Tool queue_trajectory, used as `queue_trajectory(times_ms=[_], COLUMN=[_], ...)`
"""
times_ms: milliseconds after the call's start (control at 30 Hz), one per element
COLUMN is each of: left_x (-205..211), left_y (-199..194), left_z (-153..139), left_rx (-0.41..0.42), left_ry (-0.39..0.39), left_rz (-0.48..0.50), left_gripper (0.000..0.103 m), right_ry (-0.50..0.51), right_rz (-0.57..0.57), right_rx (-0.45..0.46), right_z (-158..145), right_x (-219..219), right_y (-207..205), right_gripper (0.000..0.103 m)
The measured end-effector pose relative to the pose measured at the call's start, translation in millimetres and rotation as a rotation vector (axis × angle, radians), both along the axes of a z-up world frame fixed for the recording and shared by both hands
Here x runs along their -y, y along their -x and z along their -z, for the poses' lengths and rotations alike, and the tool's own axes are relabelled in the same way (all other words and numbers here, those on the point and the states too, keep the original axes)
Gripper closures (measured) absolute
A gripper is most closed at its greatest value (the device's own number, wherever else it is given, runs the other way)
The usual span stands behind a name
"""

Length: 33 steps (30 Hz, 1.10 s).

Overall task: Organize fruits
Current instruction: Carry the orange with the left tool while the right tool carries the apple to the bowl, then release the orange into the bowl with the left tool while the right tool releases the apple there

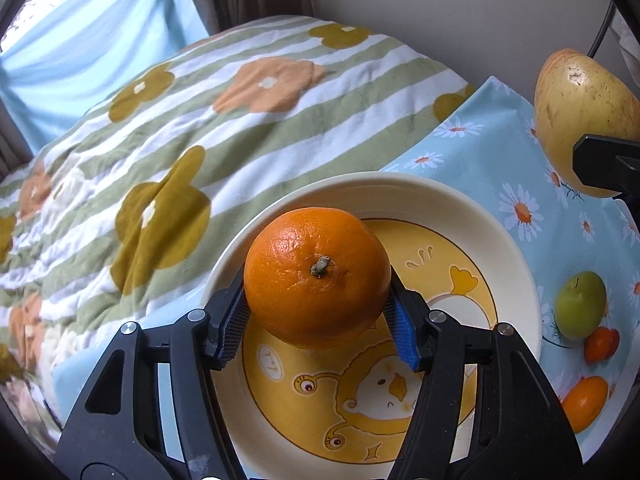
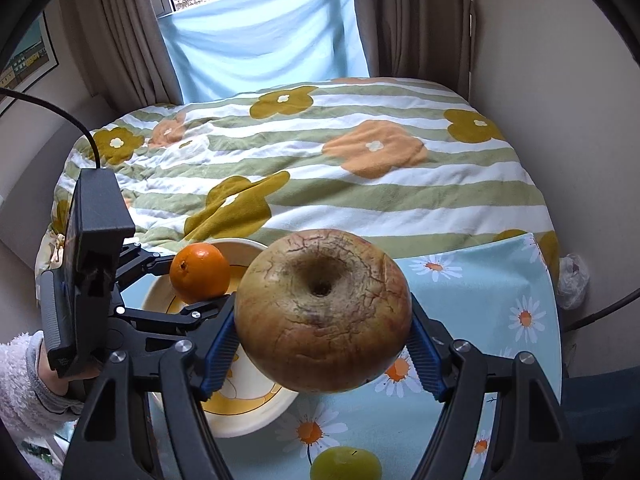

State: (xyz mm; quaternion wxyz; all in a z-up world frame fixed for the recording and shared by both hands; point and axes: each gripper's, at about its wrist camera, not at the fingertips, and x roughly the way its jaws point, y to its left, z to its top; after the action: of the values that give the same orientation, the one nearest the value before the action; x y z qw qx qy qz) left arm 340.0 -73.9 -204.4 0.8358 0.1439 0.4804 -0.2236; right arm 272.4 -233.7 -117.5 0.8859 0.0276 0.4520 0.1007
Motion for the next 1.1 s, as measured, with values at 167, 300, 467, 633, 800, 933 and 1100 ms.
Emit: queue_trajectory(times_ms=[167, 300, 467, 633, 800, 933, 1100], left_x=[4.2, 3.2, -7.6, -33.3, -63.0, -83.3, -103.4], left_y=[2.6, 3.4, 6.6, 16.5, 29.3, 43.7, 61.3], left_z=[-4.8, -19.6, -30.4, -42.3, -52.4, -56.9, -57.3], left_rx=[0.028, 0.052, 0.058, 0.052, 0.061, 0.064, 0.052], left_ry=[-0.001, 0.035, 0.026, 0.055, 0.049, 0.033, 0.035], left_rz=[0.024, 0.026, -0.013, -0.09, -0.173, -0.228, -0.284], left_gripper=[0.001, 0.0, 0.0, 0.0, 0.0, 0.0, 0.0], right_ry=[-0.004, -0.011, -0.008, -0.002, 0.013, 0.024, 0.044], right_rz=[0.029, 0.035, 0.017, -0.032, -0.106, -0.171, -0.252], right_rx=[-0.011, -0.008, 0.003, 0.014, 0.016, -0.007, -0.045], right_z=[3.7, 1.0, -5.3, -9.1, -7.9, 3.0, 23.6], right_x=[5.4, 8.7, 5.9, -1.6, -16.0, -30.3, -49.0], right_y=[-2.8, -1.9, -2.2, -4.7, -9.3, -12.9, -16.8], right_gripper=[0.032, 0.032, 0.032, 0.032, 0.032, 0.032, 0.032])
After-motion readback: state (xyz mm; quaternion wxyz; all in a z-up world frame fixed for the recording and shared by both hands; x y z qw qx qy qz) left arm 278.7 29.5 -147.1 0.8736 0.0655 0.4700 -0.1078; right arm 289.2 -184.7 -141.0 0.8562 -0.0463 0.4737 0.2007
